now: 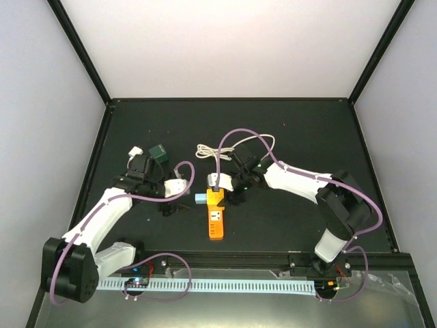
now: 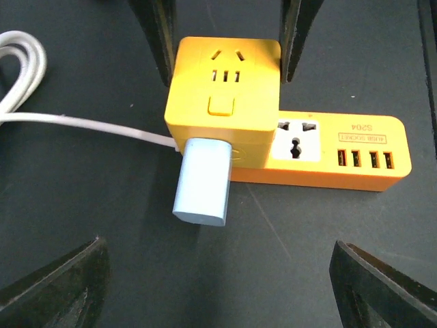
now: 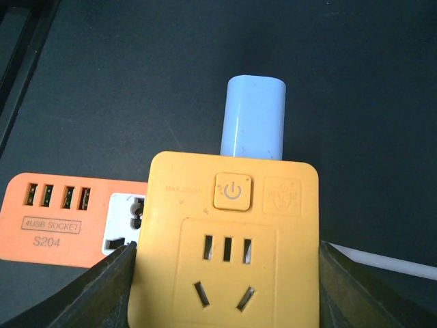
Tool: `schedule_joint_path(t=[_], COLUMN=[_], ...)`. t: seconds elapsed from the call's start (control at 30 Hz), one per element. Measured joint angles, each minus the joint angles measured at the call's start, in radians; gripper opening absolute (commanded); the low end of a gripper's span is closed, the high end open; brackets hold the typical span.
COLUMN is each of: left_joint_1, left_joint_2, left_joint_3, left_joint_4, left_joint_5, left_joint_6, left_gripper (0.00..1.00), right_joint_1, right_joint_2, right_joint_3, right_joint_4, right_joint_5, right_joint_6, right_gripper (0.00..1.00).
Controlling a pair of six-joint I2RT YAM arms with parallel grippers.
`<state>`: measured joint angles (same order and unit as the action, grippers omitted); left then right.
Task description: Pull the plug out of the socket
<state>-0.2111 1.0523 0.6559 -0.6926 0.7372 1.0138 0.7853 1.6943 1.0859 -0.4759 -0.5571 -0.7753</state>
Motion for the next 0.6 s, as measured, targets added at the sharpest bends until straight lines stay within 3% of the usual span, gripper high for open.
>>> schedule_joint_path(t=[0.47,0.6], left_joint_1=[-0.154,-0.178], left_joint_2=[0.126,0.157], left_joint_3=[-0.053,-0.061], left_joint_4=[0.206,0.254], left_joint_5=[-0.078,-0.098], left_joint_6=[-0.015,-0.023], left_gripper=[0.71,0.62], right_joint_1=[-0.003,-0.004], right_joint_2=[-0.023,-0.024], right_joint_3=[-0.041,-0.045], right_joint_4=[0.039,0.046], right_joint_5=[-0.015,-0.019], right_joint_6=[0.010,0.015], right_gripper=[0.50,0.49])
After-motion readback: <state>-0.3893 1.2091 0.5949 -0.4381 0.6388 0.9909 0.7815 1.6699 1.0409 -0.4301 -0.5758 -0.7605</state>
